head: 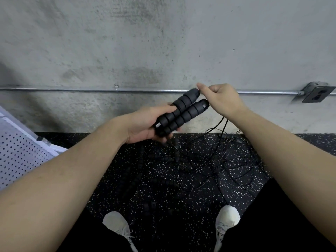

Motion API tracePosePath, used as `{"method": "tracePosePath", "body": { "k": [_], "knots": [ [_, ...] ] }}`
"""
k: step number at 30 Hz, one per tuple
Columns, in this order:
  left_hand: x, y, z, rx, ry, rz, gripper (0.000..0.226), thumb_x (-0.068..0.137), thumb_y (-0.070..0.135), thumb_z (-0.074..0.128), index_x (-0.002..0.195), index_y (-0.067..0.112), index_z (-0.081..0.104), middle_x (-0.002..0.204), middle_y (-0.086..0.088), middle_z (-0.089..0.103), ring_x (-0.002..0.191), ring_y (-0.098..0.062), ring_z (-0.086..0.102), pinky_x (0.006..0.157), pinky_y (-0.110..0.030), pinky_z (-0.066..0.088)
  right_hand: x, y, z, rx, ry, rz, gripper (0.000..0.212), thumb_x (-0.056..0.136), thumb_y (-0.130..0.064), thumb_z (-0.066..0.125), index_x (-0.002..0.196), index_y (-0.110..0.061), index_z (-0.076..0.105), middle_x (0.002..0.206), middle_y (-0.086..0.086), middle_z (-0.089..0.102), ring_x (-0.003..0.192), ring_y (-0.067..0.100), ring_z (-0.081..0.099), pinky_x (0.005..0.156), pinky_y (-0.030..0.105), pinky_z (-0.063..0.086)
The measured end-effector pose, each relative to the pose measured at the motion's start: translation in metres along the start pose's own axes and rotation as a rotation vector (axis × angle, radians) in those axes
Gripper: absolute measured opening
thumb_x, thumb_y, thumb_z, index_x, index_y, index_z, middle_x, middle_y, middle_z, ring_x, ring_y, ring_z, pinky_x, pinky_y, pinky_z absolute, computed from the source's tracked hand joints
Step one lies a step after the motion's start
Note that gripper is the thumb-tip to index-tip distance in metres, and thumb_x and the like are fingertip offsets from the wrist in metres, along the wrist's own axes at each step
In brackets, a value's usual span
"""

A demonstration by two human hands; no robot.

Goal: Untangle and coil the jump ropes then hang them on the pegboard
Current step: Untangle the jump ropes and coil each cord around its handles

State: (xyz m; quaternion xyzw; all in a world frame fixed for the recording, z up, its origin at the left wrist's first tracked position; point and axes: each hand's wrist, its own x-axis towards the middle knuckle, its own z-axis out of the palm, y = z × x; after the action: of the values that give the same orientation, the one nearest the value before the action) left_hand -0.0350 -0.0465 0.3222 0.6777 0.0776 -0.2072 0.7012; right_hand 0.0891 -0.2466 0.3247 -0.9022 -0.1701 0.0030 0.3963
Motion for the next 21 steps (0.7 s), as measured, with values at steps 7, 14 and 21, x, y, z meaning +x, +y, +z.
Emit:
{"method": "tracePosePath", "body": {
  "k": [7,14,21],
  "knots": [
    [0.023,-0.002,-0.004,-0.203,0.47,0.303,0.022,0.108,0.03,0.049,0.13,0.027,0.052,0.1,-0.012,0.055,0.066,-0.014,0.05,0.053,-0.025,0.038,0.004,0.007,0.004,0.295,-0.185,0.081,0.038,0.106,-0.046,0.038,0.094,-0.017,0.059,0.061,0.001,0.047,0.051,0.015,0.048,0.065,0.038,0.054],
    [0.04,0.006,0.0,-0.546,0.692,0.239,0.02,0.107,0.034,0.048,0.119,0.019,0.051,0.091,-0.012,0.056,0.054,-0.015,0.048,0.044,-0.024,0.035,-0.015,-0.023,0.026,0.076,-0.369,-0.192,0.037,0.109,-0.038,0.034,0.09,-0.025,0.063,0.06,-0.011,0.051,0.052,0.0,0.046,0.059,0.025,0.036],
    [0.045,0.004,0.014,-0.555,0.516,0.241,0.026,0.09,0.018,0.077,0.112,0.018,0.063,0.081,0.0,0.062,0.074,-0.017,0.06,0.075,-0.037,0.054,-0.024,-0.041,0.048,0.058,-0.467,-0.27,0.032,0.11,-0.024,0.04,0.081,-0.035,0.049,0.053,-0.04,0.05,0.056,-0.018,0.05,0.061,0.004,0.036]
  ]
}}
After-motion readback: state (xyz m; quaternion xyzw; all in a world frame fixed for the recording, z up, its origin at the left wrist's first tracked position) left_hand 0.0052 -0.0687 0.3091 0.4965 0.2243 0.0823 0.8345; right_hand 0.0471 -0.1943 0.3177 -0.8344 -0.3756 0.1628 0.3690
